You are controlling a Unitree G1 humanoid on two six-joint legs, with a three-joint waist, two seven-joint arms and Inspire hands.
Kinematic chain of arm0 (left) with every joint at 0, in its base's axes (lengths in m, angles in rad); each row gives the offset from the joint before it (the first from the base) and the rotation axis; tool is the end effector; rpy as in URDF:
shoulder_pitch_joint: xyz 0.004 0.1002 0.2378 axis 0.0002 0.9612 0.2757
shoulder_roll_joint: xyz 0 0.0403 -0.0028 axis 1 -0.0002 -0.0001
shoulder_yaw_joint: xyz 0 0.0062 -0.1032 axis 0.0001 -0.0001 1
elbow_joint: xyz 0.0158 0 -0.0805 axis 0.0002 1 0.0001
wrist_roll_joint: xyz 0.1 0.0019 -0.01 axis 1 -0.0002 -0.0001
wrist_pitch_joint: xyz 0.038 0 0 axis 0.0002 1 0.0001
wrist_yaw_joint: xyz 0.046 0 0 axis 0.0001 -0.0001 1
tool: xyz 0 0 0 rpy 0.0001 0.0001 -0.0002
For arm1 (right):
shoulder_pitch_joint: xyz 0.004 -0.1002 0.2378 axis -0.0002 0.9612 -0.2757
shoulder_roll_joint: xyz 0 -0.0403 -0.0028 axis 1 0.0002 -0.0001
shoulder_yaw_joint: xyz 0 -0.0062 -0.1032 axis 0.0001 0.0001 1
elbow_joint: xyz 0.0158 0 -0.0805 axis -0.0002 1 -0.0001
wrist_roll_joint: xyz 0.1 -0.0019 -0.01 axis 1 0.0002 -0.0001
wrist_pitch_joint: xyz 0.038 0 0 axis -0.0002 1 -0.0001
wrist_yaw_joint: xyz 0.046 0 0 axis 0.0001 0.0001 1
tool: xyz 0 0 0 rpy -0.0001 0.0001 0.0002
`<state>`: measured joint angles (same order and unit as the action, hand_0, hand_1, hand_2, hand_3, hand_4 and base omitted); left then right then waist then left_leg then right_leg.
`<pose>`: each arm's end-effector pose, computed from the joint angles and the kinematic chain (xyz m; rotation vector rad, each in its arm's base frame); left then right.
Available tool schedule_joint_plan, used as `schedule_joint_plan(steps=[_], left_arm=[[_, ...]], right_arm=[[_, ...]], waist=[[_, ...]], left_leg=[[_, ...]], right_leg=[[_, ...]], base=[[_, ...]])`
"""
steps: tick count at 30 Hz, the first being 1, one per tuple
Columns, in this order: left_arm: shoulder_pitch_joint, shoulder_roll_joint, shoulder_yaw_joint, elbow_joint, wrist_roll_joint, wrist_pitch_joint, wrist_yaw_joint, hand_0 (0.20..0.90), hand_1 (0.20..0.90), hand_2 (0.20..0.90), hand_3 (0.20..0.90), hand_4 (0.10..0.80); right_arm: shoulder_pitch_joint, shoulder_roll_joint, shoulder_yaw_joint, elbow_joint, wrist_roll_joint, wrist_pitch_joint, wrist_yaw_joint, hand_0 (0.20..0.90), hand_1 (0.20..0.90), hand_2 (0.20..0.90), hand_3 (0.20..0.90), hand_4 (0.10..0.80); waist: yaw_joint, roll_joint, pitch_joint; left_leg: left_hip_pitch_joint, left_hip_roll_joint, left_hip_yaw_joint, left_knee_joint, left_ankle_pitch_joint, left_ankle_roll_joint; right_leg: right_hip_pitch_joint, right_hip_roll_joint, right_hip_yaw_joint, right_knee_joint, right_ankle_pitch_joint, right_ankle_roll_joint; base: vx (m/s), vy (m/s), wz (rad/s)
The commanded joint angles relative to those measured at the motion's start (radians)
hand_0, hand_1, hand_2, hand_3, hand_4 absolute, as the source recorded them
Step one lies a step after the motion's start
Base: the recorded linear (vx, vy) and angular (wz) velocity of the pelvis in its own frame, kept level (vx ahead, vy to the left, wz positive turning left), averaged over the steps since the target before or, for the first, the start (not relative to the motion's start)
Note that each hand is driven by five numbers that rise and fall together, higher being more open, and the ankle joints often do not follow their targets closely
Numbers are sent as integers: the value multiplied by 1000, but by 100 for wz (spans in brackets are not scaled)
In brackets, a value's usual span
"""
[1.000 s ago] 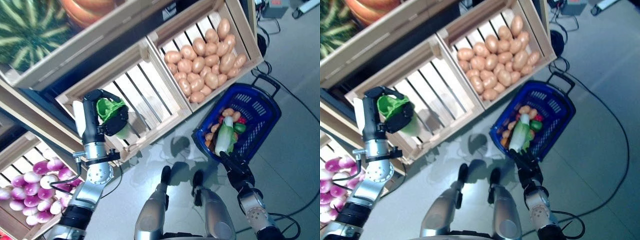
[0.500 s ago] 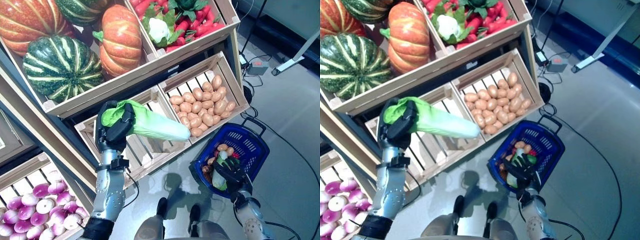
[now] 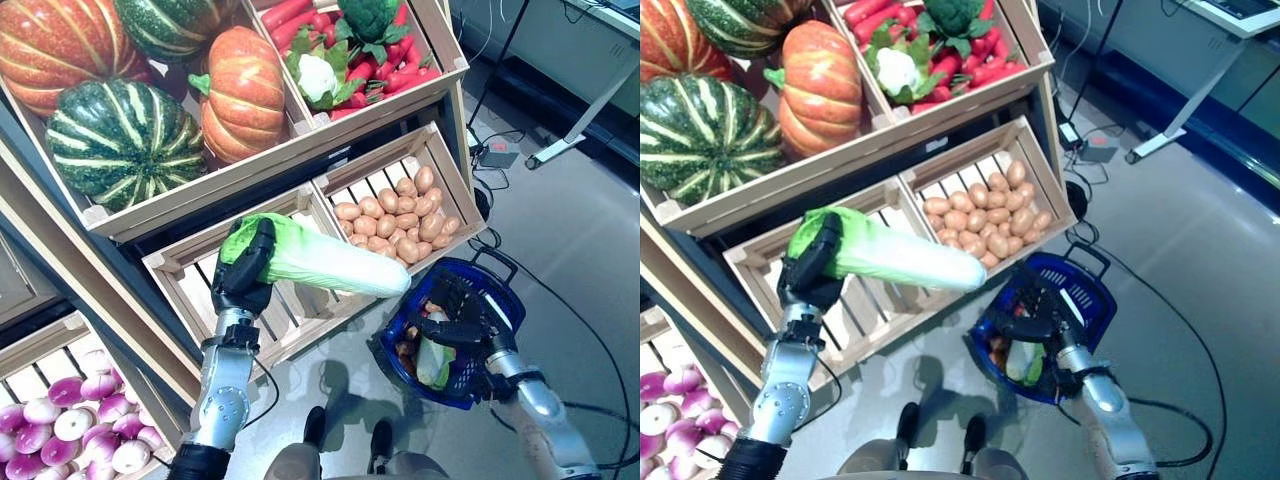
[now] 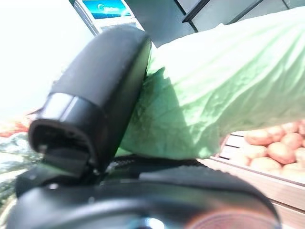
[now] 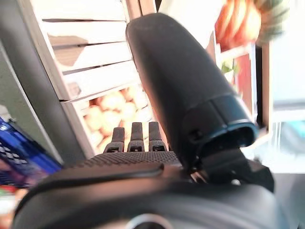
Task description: Put vegetables into the basket
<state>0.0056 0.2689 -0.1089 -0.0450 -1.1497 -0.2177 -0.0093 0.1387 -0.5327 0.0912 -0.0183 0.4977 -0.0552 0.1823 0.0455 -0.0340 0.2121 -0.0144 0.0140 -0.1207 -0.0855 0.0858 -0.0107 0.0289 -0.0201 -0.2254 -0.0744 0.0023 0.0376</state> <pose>0.2017 0.1847 0.0578 -0.8896 -0.1647 -0.0241 0.1740 -0.2354 0.0438 -0.0164 0.1100 0.2353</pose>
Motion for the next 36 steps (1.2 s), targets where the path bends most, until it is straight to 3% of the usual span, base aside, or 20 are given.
schedule_joint_plan(steps=[1, 11, 18, 29, 36], left_arm=[[-51, 64, 26, -96, 107, -16, -20, 300, 300, 300, 300, 400], [-72, 104, -20, -51, 210, 35, -46, 300, 300, 300, 300, 400], [-90, 114, -60, -29, 214, 37, -54, 300, 300, 300, 300, 400], [-101, 126, -112, -23, 194, 44, -71, 300, 300, 300, 300, 400], [-98, 132, -133, -22, 188, 49, -84, 300, 300, 300, 300, 400]], right_arm=[[-72, -74, -23, -124, -3, -41, 68, 900, 900, 900, 900, 800], [-131, -57, 54, -160, 102, 73, 166, 900, 900, 900, 900, 800], [-178, -48, 117, -145, 92, 104, 161, 900, 900, 900, 900, 800], [-213, -69, 216, -127, 150, 299, 296, 900, 900, 900, 900, 800], [-229, -88, 245, -109, 147, 338, 312, 900, 900, 900, 900, 800]], waist=[[11, -48, -125], [22, -42, -151], [28, -37, -164], [32, -40, -182], [34, -42, -192]], left_leg=[[1, -21, 25, -2, -20, 6], [7, -17, 30, -2, -24, 7], [10, -15, 30, -2, -27, 5], [10, -11, 28, -2, -27, 2], [13, -11, 24, -2, -26, 2]], right_leg=[[2, -63, 39, -13, 84, 43], [4, -72, 37, -13, 85, 49], [4, -77, 37, -13, 86, 52], [3, -84, 37, -13, 87, 56], [3, -86, 40, -13, 91, 60]], base=[[0, 0, 0], [0, 0, 0], [0, 0, 0], [0, 0, 0], [1, 3, 2]])
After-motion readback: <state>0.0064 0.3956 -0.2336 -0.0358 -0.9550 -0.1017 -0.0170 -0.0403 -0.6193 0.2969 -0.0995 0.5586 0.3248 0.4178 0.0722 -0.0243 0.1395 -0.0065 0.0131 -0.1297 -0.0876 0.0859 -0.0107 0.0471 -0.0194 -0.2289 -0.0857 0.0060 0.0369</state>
